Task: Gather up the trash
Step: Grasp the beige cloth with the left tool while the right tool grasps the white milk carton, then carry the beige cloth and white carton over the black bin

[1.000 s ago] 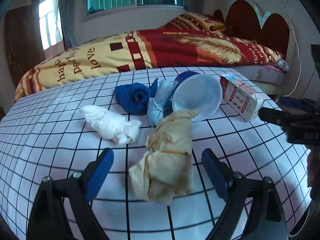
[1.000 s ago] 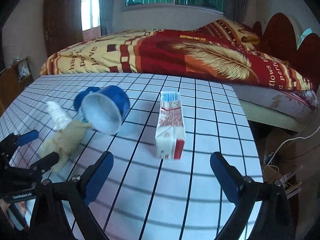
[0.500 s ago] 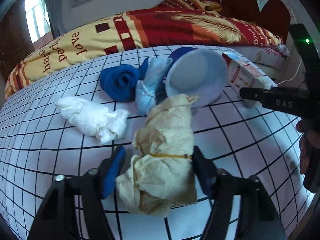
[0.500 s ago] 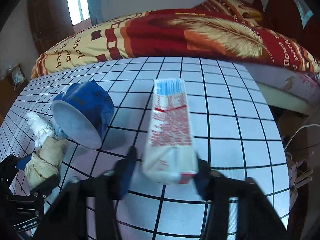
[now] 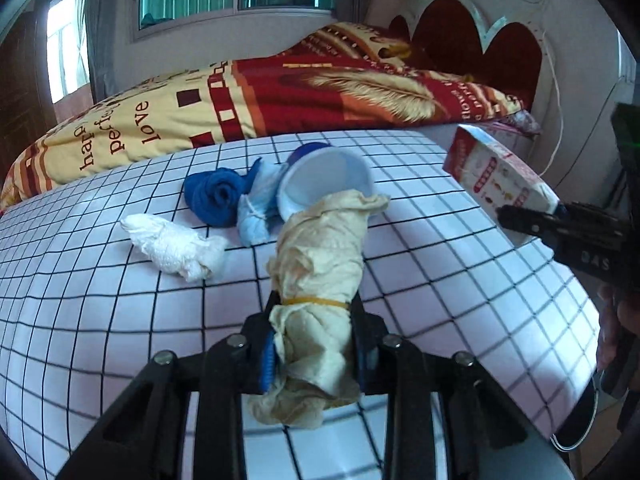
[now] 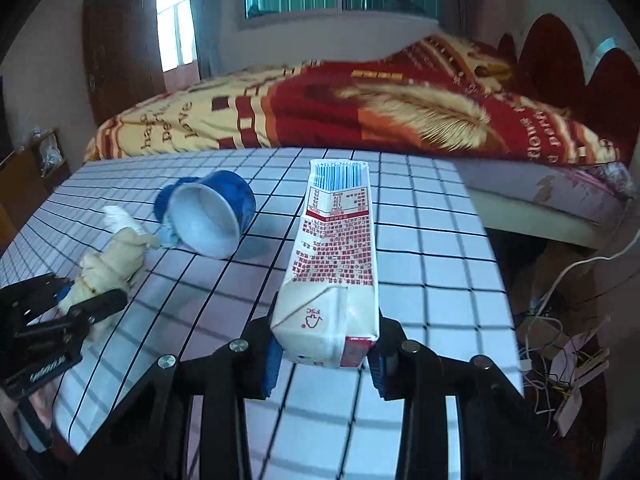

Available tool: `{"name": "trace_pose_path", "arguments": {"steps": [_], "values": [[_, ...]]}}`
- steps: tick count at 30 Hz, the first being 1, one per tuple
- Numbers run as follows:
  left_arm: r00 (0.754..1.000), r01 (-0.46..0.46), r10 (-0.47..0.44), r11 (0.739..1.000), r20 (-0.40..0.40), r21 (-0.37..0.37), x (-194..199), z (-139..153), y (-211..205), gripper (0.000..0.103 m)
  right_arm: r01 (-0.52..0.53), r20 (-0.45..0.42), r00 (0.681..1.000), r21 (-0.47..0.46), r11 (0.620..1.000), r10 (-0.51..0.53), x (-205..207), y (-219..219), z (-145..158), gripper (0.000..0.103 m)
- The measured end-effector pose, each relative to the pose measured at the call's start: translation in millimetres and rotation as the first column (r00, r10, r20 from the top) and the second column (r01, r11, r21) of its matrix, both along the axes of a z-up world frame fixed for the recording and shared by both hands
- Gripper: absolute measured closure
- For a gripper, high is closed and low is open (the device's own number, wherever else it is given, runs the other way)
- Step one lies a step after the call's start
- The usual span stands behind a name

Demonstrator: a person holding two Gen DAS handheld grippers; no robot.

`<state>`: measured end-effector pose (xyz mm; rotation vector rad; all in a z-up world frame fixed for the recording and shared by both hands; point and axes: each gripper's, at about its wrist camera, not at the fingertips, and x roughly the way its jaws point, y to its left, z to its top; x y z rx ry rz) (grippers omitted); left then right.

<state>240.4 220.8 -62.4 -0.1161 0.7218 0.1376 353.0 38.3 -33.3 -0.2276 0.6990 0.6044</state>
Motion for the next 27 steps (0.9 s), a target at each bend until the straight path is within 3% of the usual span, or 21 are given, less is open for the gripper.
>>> {"name": "trace_pose_path", "arguments": {"steps": [17, 27], "values": [[0.992, 0.100, -0.101, 0.995, 0.079, 0.022, -55, 25, -78, 0.072, 0.097, 0.071, 0.992, 0.049, 0.994, -0.100, -103, -122, 20, 0.065], [0.978, 0.176, -0.177, 0.984, 0.107, 0.019, -66, 32, -124, 0.072, 0.165, 0.103, 0.980, 0.071, 0.984, -0.172, -137, -181, 32, 0.065]]}}
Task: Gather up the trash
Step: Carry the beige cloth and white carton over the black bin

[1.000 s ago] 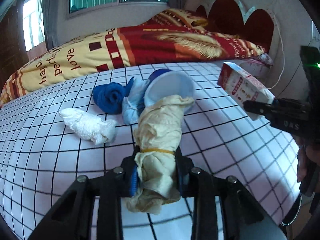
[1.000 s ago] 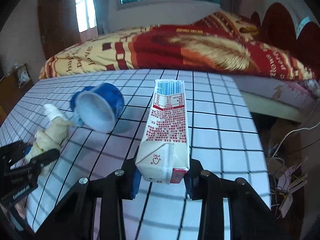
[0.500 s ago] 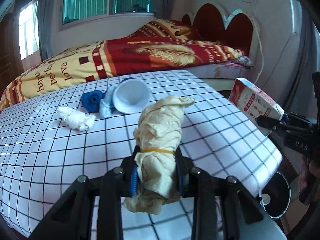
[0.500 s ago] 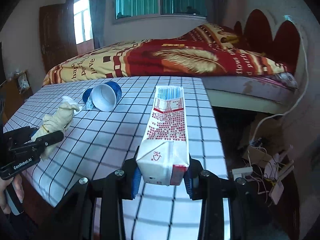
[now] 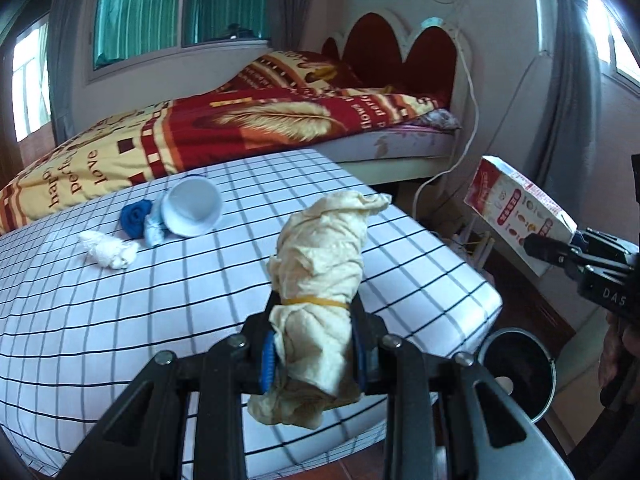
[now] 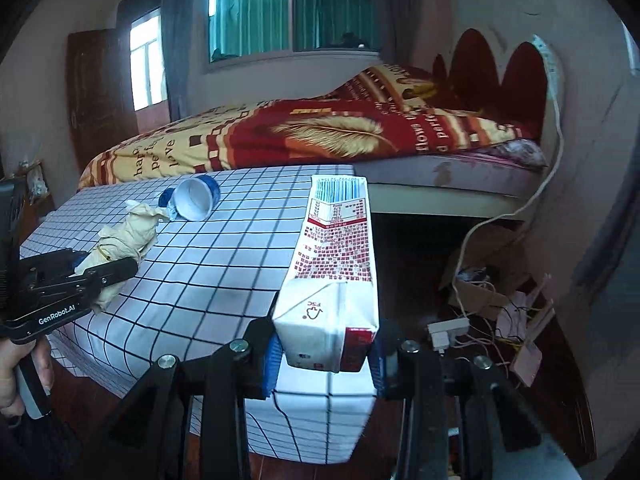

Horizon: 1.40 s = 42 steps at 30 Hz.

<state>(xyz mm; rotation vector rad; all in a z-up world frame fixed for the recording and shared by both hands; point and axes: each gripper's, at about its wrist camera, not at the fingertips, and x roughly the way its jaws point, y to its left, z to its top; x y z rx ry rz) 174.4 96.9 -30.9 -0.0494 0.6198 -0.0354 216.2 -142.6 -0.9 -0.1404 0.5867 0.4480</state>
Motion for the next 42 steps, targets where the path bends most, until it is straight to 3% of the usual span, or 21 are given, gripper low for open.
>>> {"name": "trace_pose_path", "arguments": {"steps": [19, 42], "values": [[0.981, 0.193, -0.193, 0.981, -0.001, 0.011, 11, -6, -92, 0.072, 0.165, -0.002, 0.986, -0.009, 0.986, -0.165, -30, -102, -22, 0.065], [0.925, 0.378, -0.377, 0.926, -0.038, 0.010, 20, -24, -189, 0.072, 0.314, -0.033, 0.948, -0.029, 0.949, -0.315, -56, -192, -46, 0.065]]}}
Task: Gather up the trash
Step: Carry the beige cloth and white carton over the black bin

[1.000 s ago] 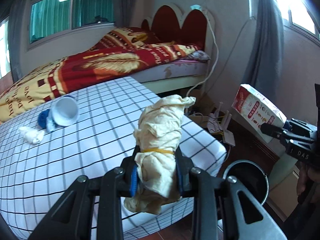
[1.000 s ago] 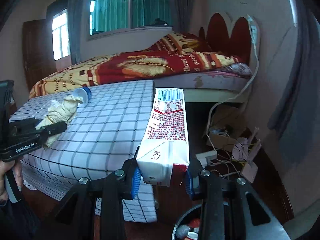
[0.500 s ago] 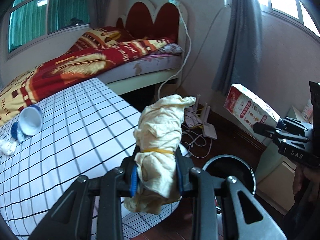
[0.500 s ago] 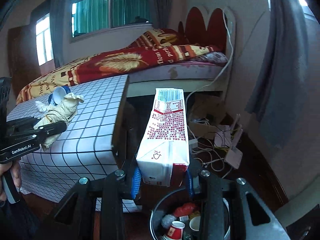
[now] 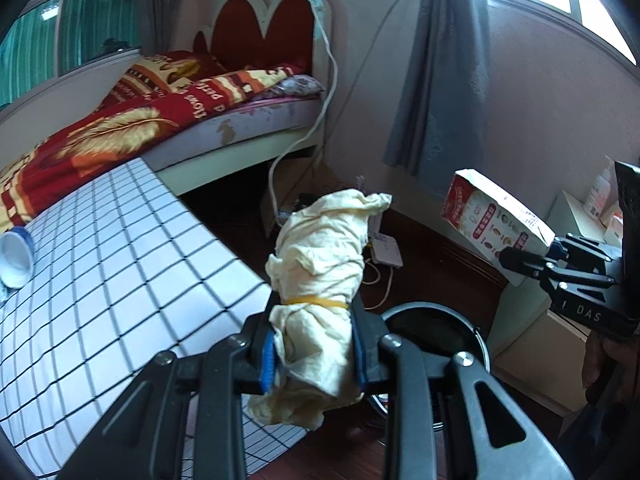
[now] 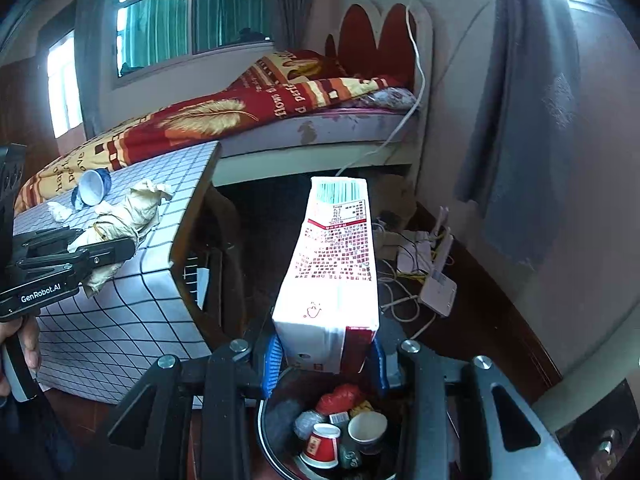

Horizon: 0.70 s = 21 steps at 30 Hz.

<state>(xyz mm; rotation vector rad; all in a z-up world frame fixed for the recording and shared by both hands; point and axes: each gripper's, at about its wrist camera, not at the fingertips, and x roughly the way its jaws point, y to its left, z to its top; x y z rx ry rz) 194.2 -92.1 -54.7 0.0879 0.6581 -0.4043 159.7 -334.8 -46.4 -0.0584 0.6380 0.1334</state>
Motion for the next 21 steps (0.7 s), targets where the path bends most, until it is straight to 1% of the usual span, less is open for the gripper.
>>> {"name": "trace_pose_path", "arguments": {"steps": [7, 12, 17, 21], "values": [[0.998, 0.067, -0.067, 0.998, -0.018, 0.013, 1, -11, -34, 0.072, 0.029, -0.017, 0.999, -0.008, 1.000, -0.029, -9, -26, -11, 0.065], [0.993, 0.108, -0.107, 0.994, -0.045, 0.018, 0, -22, -54, 0.072, 0.042, -0.039, 0.998, -0.012, 0.999, -0.042, -14, -41, -21, 0.065], [0.984, 0.162, -0.159, 0.987, -0.086, 0.024, 0, -39, -76, 0.072, 0.043, -0.074, 0.996, -0.028, 0.999, -0.045, -17, -53, -36, 0.065], [0.975, 0.194, -0.190, 0.981, -0.116, 0.027, 0, -53, -91, 0.072, 0.024, -0.106, 0.994, -0.030, 0.999, -0.027, -19, -58, -51, 0.065]]}}
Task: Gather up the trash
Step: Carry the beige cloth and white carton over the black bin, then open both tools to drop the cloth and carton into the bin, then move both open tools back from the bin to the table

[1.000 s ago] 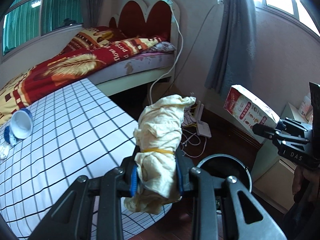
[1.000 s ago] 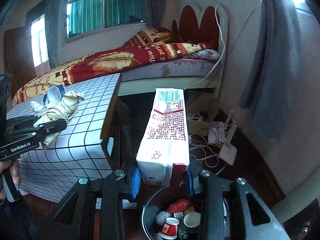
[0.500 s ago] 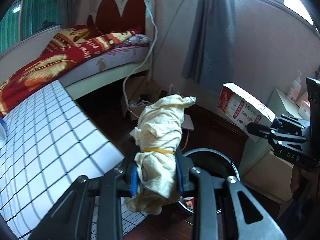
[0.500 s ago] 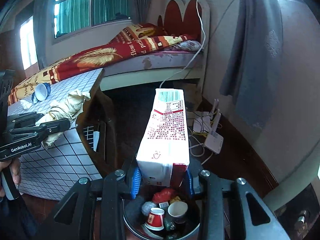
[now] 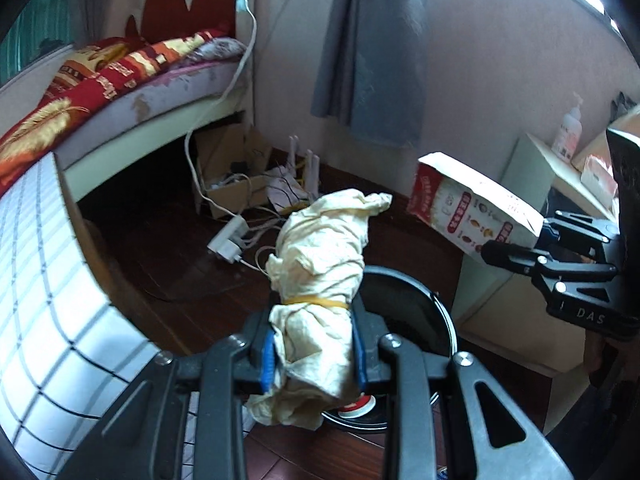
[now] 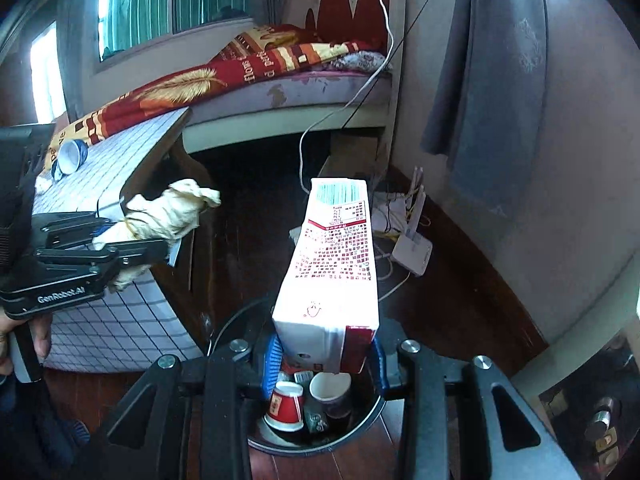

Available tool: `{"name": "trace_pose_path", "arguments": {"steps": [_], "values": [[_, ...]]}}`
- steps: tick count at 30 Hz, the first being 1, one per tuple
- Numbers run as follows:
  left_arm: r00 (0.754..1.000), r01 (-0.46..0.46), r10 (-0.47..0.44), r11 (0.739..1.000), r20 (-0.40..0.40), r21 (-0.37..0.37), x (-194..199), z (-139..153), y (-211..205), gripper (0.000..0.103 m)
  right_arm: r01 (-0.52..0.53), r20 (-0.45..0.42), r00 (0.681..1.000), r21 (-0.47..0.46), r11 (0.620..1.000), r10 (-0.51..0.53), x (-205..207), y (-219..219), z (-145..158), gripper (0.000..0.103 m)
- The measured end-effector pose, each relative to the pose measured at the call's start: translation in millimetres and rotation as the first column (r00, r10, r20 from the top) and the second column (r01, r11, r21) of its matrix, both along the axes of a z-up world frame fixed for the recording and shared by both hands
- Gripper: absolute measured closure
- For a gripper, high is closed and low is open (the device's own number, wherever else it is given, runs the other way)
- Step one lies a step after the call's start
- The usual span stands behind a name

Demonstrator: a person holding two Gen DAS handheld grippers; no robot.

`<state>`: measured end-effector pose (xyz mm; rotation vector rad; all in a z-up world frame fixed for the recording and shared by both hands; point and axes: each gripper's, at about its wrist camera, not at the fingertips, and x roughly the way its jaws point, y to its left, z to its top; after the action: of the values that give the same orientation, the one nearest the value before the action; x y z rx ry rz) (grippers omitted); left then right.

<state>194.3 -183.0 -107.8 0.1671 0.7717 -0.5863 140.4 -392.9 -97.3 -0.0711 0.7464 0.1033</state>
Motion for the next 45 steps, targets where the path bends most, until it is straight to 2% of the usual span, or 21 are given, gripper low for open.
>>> {"name": "trace_pose_path", "arguments": {"steps": [5, 10, 15, 17, 18, 19, 20, 22, 23, 31, 45], "values": [[0.999, 0.031, -0.031, 1.000, -0.039, 0.004, 1, -20, -13, 0.072, -0.041, -0.060, 0.997, -0.026, 0.999, 0.039, -1, 0, -28, 0.065], [0.989, 0.059, -0.059, 0.998, -0.134, -0.003, 11, -45, -24, 0.072, -0.070, -0.129, 0.989, -0.035, 0.997, 0.065, 2, -3, -55, 0.065], [0.983, 0.074, -0.073, 0.997, -0.170, -0.002, 14, -54, -30, 0.072, -0.084, -0.154, 0.985, -0.027, 0.996, 0.079, 7, -5, -64, 0.065], [0.975, 0.100, -0.099, 0.995, -0.201, -0.005, 16, -60, -34, 0.066, -0.109, -0.161, 0.982, -0.024, 0.994, 0.103, 11, -2, -69, 0.064], [0.975, 0.088, -0.086, 0.996, -0.207, 0.002, 18, -63, -34, 0.051, -0.113, -0.167, 0.981, -0.049, 0.992, 0.104, 15, 0, -75, 0.054], [0.978, 0.063, -0.058, 0.998, -0.199, 0.020, 18, -66, -32, 0.029, -0.082, -0.193, 0.979, -0.094, 0.992, 0.063, 20, -1, -84, 0.035], [0.984, 0.027, -0.020, 0.999, -0.175, 0.036, 18, -66, -27, 0.022, -0.061, -0.214, 0.976, -0.121, 0.991, 0.034, 22, -4, -90, 0.000], [0.988, -0.019, 0.028, 0.998, -0.149, 0.061, 16, -66, -18, 0.005, -0.043, -0.229, 0.973, -0.136, 0.990, 0.011, 21, -12, -99, 0.000], [0.988, -0.046, 0.056, 0.996, -0.147, 0.073, 16, -66, -12, 0.002, -0.026, -0.235, 0.972, -0.151, 0.988, -0.011, 22, -15, -102, 0.000], [0.982, -0.147, 0.156, 0.985, -0.108, 0.089, 10, -62, 13, 0.000, 0.046, -0.220, 0.973, -0.125, 0.991, -0.073, 27, -21, -98, 0.000], [0.985, -0.169, 0.171, 0.984, -0.037, 0.064, 9, -34, 22, 0.000, 0.041, -0.156, 0.986, -0.093, 0.995, -0.055, 31, 2, -70, 0.000]]}}
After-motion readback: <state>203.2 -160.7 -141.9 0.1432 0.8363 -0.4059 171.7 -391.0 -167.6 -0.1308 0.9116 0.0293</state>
